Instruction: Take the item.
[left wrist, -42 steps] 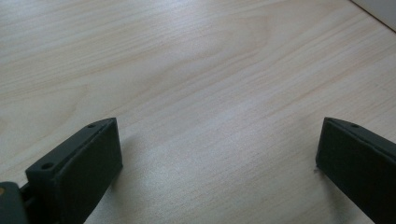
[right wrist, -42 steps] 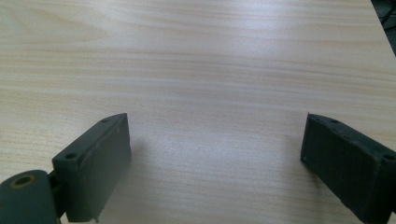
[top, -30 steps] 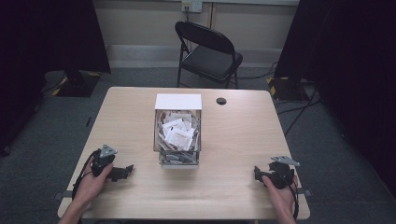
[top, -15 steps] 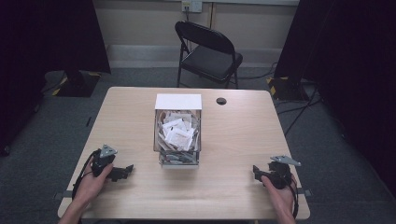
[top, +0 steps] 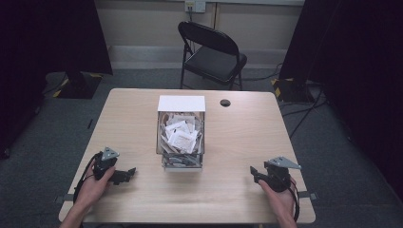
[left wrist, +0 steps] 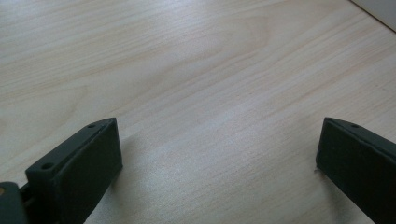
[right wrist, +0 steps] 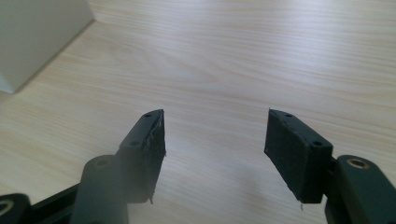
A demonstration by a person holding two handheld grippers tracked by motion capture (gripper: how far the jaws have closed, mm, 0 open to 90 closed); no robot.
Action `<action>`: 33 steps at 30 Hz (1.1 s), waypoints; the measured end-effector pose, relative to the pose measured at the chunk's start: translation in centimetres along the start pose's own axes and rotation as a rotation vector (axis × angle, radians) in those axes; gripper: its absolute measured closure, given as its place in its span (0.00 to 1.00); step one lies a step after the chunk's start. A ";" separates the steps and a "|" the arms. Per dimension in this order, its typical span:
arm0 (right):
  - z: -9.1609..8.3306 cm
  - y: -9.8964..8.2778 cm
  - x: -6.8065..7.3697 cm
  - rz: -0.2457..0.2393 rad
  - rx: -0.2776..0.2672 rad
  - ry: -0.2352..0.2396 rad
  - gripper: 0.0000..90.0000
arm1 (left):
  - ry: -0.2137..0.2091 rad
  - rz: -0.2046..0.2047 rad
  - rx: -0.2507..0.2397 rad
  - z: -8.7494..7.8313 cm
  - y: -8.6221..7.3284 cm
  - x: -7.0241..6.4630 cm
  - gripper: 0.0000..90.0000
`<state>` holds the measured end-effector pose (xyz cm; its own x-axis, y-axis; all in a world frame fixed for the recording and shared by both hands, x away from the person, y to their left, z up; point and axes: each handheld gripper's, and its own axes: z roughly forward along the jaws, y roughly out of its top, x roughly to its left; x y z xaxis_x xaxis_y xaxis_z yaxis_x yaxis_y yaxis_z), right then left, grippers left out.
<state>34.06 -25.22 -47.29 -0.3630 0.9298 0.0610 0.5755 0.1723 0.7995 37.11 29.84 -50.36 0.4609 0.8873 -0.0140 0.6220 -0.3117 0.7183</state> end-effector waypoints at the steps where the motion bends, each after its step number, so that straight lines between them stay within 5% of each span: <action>1: 0.0 0.0 0.0 0.000 0.000 0.000 0.43 | 0.000 0.000 0.000 0.0 0.0 0.0 0.00; 7: -0.3 0.6 1.3 -0.014 -0.007 0.100 0.46 | 0.000 0.000 0.000 0.0 0.0 0.0 0.00; 20: -1.4 2.0 3.8 -0.064 -0.052 0.205 0.52 | 0.000 -0.005 -0.004 0.0 0.0 0.0 0.00; 33: -1.0 2.7 6.8 -0.124 -0.031 0.323 0.55 | 0.000 0.000 0.000 0.0 0.0 0.0 0.00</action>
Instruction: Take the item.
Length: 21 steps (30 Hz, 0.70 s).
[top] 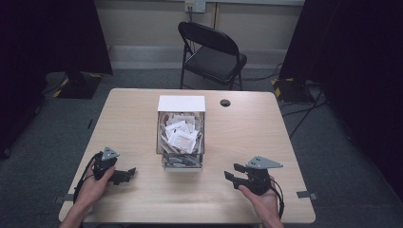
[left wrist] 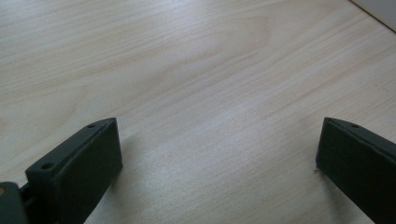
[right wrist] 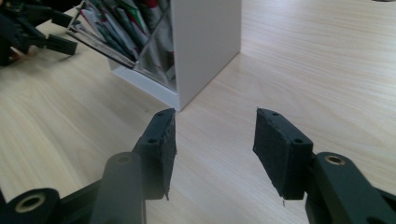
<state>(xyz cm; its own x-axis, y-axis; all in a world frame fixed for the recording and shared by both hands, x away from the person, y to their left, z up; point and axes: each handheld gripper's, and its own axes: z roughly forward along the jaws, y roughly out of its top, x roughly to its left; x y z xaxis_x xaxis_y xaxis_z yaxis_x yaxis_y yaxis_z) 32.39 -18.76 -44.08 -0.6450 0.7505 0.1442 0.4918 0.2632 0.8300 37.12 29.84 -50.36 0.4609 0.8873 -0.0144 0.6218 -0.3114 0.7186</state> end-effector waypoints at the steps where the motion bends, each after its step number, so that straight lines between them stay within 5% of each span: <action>1: 0.0 0.1 0.1 -0.003 -0.002 0.002 0.56 | 0.000 0.000 0.000 0.0 0.0 0.0 0.00; 21: 3.5 2.4 4.2 -0.058 0.013 0.156 0.66 | 0.000 0.000 0.000 0.0 0.0 0.0 0.00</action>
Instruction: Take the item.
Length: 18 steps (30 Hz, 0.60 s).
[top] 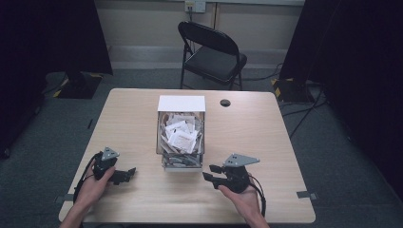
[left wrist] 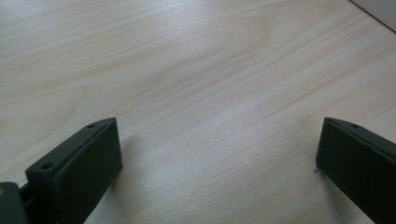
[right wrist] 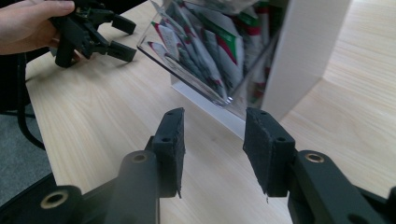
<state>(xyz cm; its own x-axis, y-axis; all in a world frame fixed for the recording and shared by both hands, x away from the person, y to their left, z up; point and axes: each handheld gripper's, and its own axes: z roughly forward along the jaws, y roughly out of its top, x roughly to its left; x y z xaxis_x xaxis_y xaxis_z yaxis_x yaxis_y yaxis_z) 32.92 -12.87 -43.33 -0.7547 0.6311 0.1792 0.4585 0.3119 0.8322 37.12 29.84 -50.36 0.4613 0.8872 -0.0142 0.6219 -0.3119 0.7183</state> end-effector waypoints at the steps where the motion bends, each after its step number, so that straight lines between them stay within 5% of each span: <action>1: 0.2 0.1 0.1 -0.008 0.001 0.001 0.66 | 0.000 0.000 0.000 0.0 0.0 0.0 0.00; 18: 1.8 1.5 1.0 -0.034 -0.019 0.040 0.68 | 0.000 0.000 0.000 0.0 0.0 0.0 0.00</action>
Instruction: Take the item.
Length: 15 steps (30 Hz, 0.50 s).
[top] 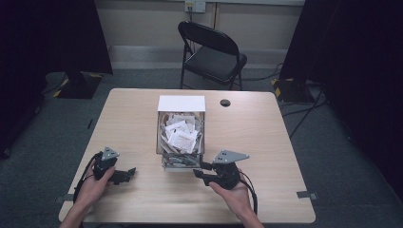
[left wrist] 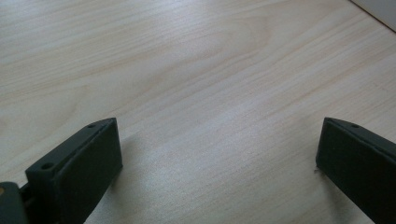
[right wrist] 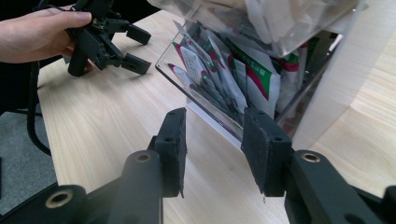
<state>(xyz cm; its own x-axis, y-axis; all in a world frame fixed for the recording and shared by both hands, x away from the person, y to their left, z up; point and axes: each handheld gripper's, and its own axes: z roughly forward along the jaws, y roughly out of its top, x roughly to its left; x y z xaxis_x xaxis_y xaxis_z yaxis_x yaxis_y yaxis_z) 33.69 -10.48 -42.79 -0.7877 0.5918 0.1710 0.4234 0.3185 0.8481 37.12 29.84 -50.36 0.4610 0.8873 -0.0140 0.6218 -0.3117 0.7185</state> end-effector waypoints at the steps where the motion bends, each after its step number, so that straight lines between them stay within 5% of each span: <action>1: 0.1 0.2 0.1 -0.003 0.002 0.004 0.68 | 0.000 0.000 0.000 0.0 0.0 0.0 0.00; 15: 1.6 1.3 0.1 -0.023 -0.003 0.030 0.70 | 0.000 0.000 0.000 0.0 0.0 0.0 0.00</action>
<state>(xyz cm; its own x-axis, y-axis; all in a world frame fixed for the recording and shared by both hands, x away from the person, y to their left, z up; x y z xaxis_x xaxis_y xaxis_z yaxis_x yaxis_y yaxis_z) 34.81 -8.84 -42.47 -0.8104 0.5617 0.1668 0.4041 0.3296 0.8533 37.11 29.84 -50.36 0.4609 0.8873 -0.0142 0.6219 -0.3115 0.7185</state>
